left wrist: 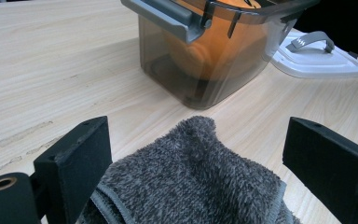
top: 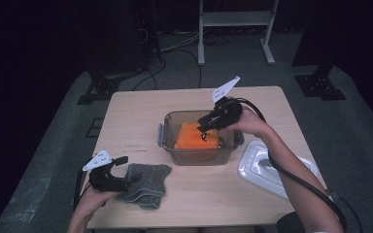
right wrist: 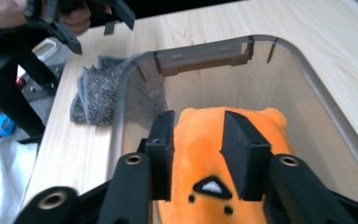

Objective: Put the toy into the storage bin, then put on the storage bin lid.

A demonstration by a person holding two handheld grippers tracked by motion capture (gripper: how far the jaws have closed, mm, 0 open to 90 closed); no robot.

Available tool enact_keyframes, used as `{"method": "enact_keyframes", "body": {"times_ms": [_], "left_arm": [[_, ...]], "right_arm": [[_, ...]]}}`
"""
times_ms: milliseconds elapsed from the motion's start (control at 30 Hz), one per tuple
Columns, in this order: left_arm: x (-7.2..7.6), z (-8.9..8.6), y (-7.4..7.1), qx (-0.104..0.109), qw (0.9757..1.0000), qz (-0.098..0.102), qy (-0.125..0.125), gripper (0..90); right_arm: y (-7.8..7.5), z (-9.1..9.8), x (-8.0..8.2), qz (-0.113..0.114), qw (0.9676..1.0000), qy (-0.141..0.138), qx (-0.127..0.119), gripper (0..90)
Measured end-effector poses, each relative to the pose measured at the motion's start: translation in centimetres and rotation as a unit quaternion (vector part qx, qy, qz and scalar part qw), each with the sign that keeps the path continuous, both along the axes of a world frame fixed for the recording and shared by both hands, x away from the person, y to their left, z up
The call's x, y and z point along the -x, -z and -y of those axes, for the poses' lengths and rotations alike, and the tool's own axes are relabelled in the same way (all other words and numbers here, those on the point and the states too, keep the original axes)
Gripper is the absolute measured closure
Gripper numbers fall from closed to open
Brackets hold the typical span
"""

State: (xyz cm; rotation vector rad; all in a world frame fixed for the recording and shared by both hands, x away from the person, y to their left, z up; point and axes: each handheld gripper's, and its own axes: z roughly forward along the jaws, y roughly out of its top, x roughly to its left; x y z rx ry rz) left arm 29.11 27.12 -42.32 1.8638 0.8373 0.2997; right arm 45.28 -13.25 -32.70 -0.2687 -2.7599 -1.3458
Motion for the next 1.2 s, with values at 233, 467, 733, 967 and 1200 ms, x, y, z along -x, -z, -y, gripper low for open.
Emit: {"method": "enact_keyframes", "body": {"times_ms": [233,467,733,967,1200], "left_arm": [[0.1,0.2,-0.1,-0.002,1.0000,0.003,0.003,7.1],[0.0,0.7,-0.2,-0.003,0.9999,0.006,0.010,7.1],[-0.2,0.7,-0.4,0.001,0.9999,0.007,0.011,7.1],[-0.3,0.9,-0.3,0.000,0.9999,0.006,0.013,7.1],[-0.4,0.9,-0.2,-0.001,0.9999,0.005,0.014,7.0]], "right_arm": [[-0.7,4.1,2.6,0.013,0.9995,0.022,-0.017,52.4],[-0.4,8.8,5.0,0.014,0.9974,0.061,-0.036,45.1],[1.3,14.1,7.8,0.012,0.9931,0.110,-0.041,38.7],[3.4,16.9,9.6,0.006,0.9893,0.140,-0.040,34.5],[5.3,18.3,10.2,-0.004,0.9866,0.159,-0.037,32.9]]}}
